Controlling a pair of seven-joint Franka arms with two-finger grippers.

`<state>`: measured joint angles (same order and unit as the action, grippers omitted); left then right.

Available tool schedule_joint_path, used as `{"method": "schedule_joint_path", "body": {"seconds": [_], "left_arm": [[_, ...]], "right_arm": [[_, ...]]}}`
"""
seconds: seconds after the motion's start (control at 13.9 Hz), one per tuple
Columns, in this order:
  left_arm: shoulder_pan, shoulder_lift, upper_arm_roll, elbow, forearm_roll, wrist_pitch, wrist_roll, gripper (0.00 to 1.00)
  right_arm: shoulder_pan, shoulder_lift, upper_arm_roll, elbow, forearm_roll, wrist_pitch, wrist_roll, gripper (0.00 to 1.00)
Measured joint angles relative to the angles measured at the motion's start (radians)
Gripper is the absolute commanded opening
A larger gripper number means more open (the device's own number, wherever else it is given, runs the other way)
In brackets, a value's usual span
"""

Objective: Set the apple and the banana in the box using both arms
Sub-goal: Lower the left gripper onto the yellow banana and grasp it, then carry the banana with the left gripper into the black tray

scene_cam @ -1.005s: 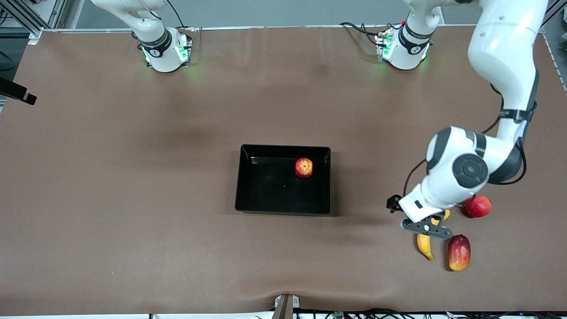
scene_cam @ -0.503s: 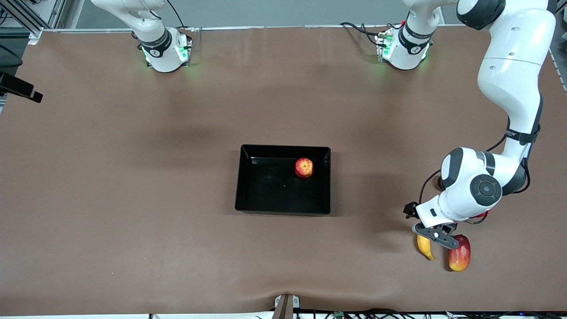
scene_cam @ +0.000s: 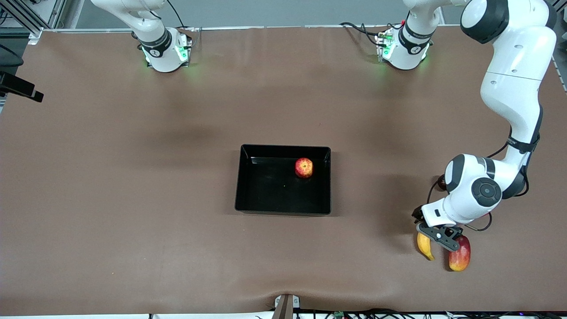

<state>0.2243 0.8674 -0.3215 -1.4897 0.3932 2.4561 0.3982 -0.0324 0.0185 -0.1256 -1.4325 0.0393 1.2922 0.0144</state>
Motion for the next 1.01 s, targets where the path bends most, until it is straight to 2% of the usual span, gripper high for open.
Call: {"method": "schedule_joint_path", "body": {"seconds": [0.07, 0.43, 0.72, 1.01], "left_arm": [[0.003, 0.002, 0.0, -0.001, 0.0, 0.002, 0.01, 0.0], [0.001, -0.029, -0.033, -0.001, 0.004, -0.019, 0.014, 0.0], [-0.001, -0.14, -0.168, 0.006, -0.001, -0.192, -0.084, 0.0], [-0.029, -0.203, -0.334, 0.001, -0.003, -0.297, -0.406, 0.0]], "right_arm": [[0.0, 0.0, -0.006, -0.002, 0.0, 0.0, -0.009, 1.0], [0.0, -0.002, -0.012, -0.003, 0.0, 0.0, -0.017, 1.0], [0.011, -0.003, -0.025, -0.004, 0.0, 0.0, -0.019, 1.0], [0.014, -0.004, -0.037, -0.012, 0.0, 0.0, -0.02, 1.0]]}}
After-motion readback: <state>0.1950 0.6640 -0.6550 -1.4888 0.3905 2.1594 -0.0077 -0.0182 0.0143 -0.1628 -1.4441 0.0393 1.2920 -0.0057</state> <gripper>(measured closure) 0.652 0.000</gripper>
